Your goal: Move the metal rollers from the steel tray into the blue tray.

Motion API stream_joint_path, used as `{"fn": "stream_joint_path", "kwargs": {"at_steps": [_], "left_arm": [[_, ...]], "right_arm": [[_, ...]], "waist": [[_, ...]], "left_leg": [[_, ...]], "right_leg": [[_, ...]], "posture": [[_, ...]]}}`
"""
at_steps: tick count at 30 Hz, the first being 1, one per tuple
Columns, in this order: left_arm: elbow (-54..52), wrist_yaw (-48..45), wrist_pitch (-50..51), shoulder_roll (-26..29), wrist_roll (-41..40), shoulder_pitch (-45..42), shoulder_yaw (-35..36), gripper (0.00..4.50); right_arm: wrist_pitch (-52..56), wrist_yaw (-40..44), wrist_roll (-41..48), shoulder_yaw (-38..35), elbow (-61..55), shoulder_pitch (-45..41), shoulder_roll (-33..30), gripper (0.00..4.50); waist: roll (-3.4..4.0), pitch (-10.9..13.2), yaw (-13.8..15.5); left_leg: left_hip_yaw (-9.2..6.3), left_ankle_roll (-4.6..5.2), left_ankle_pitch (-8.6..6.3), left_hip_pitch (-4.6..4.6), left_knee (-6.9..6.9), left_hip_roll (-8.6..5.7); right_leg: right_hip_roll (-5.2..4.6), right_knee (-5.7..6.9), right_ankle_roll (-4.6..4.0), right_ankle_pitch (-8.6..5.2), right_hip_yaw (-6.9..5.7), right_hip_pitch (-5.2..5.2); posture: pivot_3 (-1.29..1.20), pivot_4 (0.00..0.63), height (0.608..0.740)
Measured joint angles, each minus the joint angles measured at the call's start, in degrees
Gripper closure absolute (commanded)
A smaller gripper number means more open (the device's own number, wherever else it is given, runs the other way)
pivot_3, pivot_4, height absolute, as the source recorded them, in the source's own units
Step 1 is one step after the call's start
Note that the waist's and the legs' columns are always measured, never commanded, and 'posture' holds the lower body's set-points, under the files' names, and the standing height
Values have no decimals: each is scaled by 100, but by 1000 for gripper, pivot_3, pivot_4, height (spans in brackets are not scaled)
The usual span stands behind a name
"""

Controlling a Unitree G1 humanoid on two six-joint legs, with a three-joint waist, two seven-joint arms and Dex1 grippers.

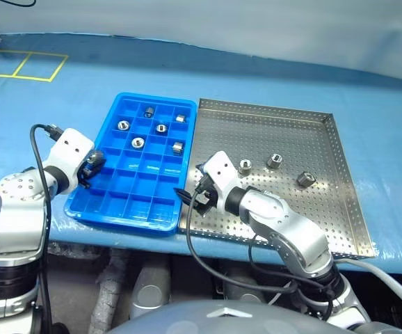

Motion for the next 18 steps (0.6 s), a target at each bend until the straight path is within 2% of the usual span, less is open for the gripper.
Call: {"fn": "stream_joint_path", "kwargs": {"at_steps": [10,18], "left_arm": [[418,703,-99,-130,-77,-531,-200,2609],[844,675,-205,48,-163,-833,-938,2609]], "right_arm": [[2,-48,-11,-3,-43,227,42,0],[16,-234,-17,-15,-126,472,130,0]], "waist": [[-1,-1,-41],[-1,0,-175]], "left_leg": [[-1,-5,3,2,-7,12],[-1,-5,3,-2,-15,10]], "right_leg": [[6,3,-11,7,-15,-5],[3,-1,-12,7,-15,-10]], "posture": [[171,150,740],[132,150,740]]}}
